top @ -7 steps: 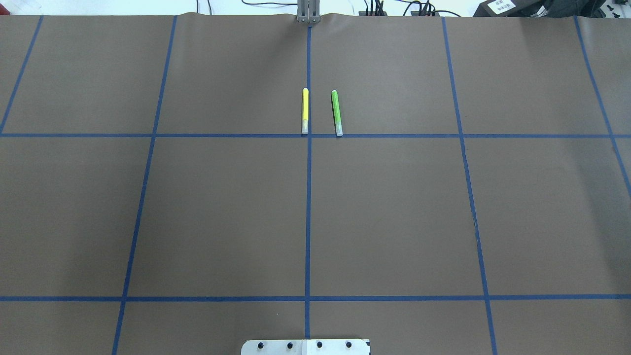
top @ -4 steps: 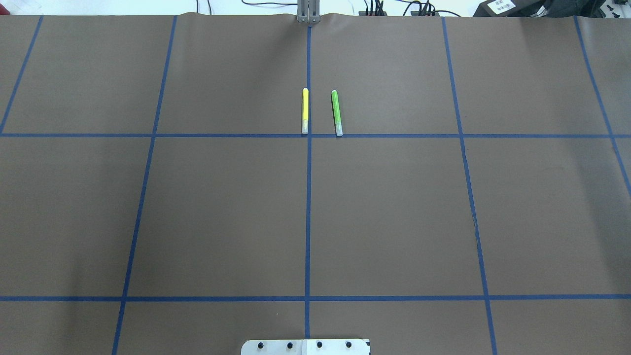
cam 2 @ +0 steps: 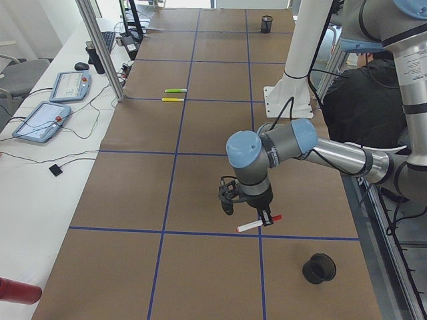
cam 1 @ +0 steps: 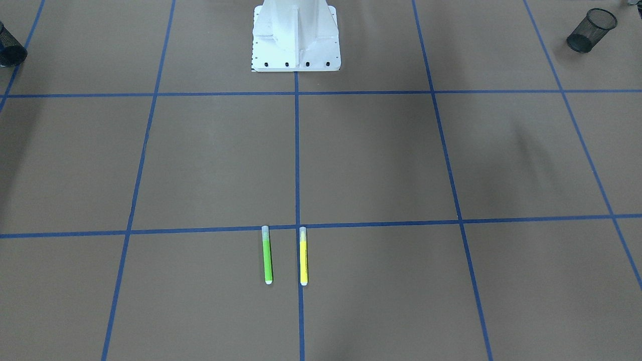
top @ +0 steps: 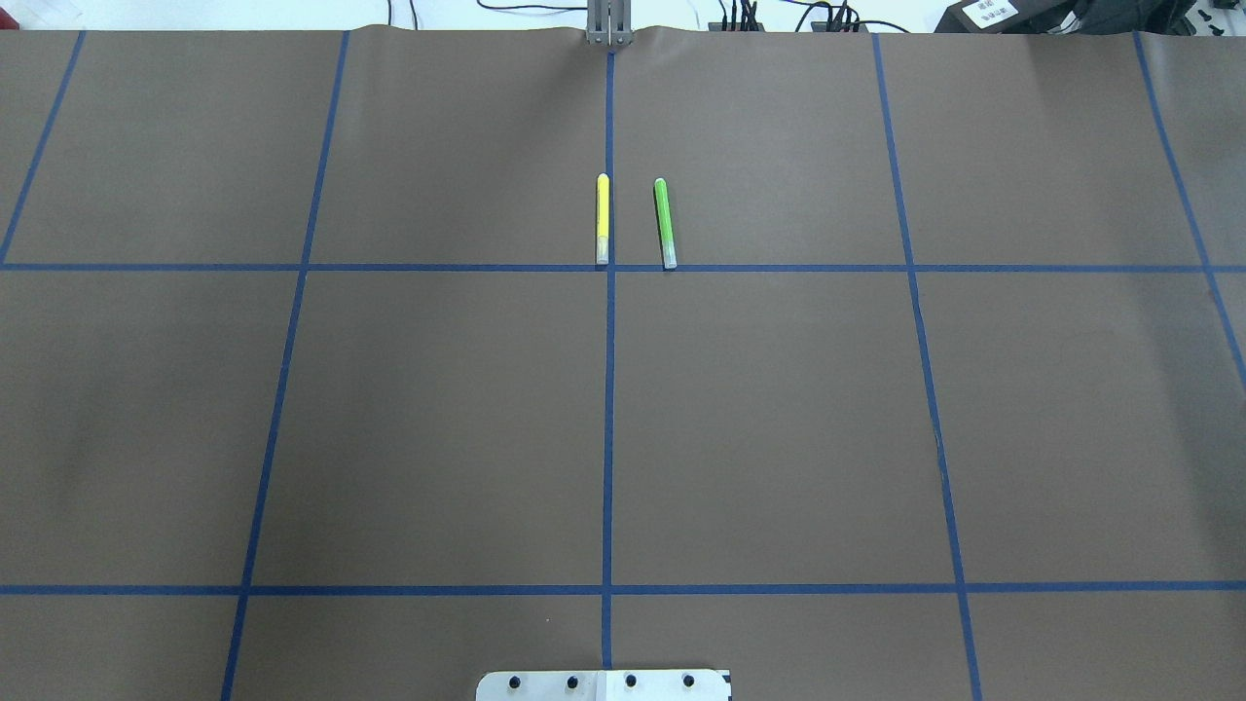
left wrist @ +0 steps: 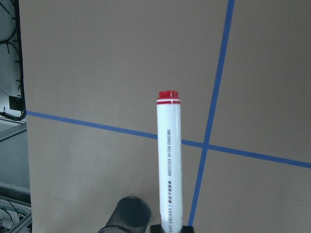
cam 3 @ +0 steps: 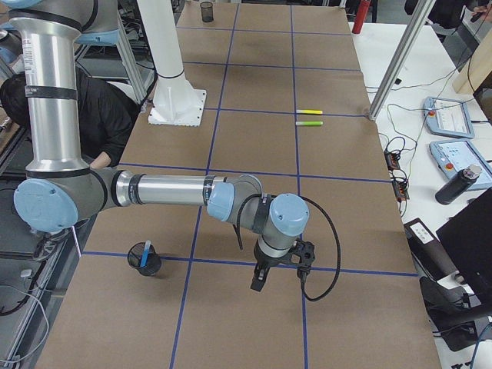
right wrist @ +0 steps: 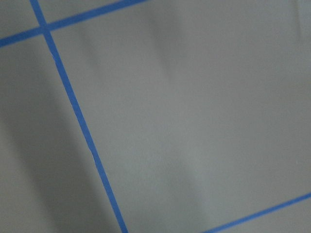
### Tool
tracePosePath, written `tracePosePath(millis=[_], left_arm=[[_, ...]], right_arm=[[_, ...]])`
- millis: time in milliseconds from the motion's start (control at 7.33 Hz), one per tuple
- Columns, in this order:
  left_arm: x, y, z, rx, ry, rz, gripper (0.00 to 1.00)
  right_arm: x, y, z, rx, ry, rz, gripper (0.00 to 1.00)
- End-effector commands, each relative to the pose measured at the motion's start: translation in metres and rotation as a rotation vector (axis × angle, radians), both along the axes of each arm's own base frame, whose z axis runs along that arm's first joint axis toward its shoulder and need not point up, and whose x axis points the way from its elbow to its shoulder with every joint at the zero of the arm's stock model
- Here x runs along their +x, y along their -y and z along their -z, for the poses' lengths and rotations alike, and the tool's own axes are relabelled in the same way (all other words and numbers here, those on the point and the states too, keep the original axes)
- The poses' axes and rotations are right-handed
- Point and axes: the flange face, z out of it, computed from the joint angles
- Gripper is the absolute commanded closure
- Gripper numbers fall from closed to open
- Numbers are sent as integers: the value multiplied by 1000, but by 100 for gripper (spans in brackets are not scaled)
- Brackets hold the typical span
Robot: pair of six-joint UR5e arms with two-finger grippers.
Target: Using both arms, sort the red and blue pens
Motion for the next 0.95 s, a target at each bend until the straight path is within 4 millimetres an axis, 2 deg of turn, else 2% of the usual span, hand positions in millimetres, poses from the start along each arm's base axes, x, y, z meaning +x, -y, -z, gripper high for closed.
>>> tracePosePath(millis=[0,136,409,545,682,818], left_arm=[[-24,-67,-54,-167,-78,96,100],[-31,-94,-75,-266,-139,139,100],[-32,-162,-100,-437,-281,268,100],[-30,-184,-104,-504,-331,333,100],[-24,-194,-122,-576,-366,339,100],[-18,-203,-141,-630,-393,342,100]], right_arm=[[-20,35,26,55,38,-9,1],[-25,53,38,75,55,-4,1],[-35,59,55,97,154,-17,1],[-40,61,59,85,151,-25,1],[-51,63,67,90,143,-11,1],[-52,63,72,94,135,-16,1]])
